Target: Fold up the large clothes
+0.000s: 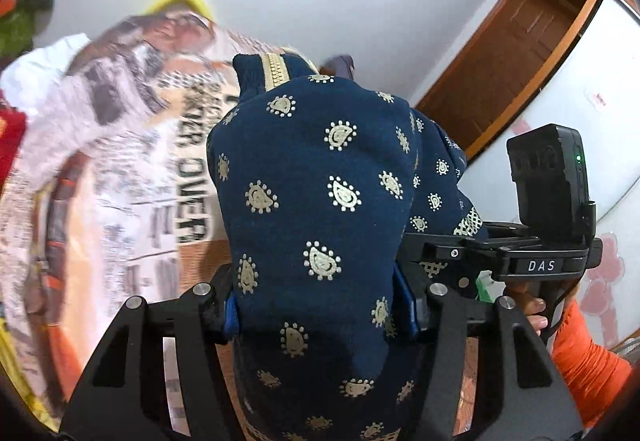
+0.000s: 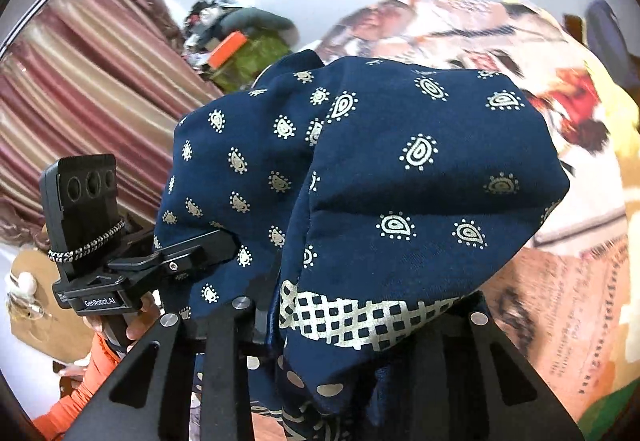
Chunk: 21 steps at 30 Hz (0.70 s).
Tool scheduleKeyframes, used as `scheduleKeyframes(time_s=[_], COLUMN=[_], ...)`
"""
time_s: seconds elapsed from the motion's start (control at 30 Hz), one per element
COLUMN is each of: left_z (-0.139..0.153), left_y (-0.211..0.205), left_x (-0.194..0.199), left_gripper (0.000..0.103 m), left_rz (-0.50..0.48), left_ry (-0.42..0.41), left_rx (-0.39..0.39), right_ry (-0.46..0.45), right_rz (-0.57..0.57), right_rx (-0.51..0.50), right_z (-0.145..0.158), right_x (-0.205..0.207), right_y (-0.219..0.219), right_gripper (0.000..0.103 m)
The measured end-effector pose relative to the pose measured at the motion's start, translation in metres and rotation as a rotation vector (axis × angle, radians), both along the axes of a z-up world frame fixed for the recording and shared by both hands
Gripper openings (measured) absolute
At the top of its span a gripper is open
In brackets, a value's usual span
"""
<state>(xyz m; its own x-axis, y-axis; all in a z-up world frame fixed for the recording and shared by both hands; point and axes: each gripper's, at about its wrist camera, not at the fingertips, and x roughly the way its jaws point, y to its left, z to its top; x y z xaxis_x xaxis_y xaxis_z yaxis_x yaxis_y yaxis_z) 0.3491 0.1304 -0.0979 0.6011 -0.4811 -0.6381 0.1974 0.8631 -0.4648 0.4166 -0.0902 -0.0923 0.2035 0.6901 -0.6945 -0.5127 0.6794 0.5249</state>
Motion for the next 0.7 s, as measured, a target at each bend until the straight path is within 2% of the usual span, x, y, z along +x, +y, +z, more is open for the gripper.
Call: scheduleKeyframes(time_s=[0.13,0.27,0.37,0.5,0.63,0.7], left_z=[-0.005,-0.033,-0.063,-0.119,-0.168,-0.187], left_y=[0.036,0.084,0.116,0.157,0.185,0.196], left_x=[-0.018,-0.036,-0.046,-0.054,-0.055,-0.056], left_gripper=[0.059,0.059,0.059,0.06,0.063,0.067], left_rz=[0.052,0.111,0.157,0.22,0.269,0.285], left_ry=[0.021,0.084,0.148,0.252,0.331,0.343], left_rx=[-0.023,-0.067,-0.096,-0.142,-0.143,-0.164], right_ry=[-0.008,0.026,0.08,0.151,0.194,0.221], right_rz=[0.051,0.109,0.147,0.19,0.227,0.222], right_rx=[-0.022,-0.057,-0.092,-0.158,-0.225,-0.24], right_z=[0.003,-0.015,-0.043,-0.089,-0.133,-0.15], right_x=[-0.012,-0.019,-0.018,-0.016,-0.006,0.001], right_y=[0.041,0.088,0.125,0.167,0.202,0.21], right_gripper=[0.031,0.031,0.031,0.031,0.032,0.039])
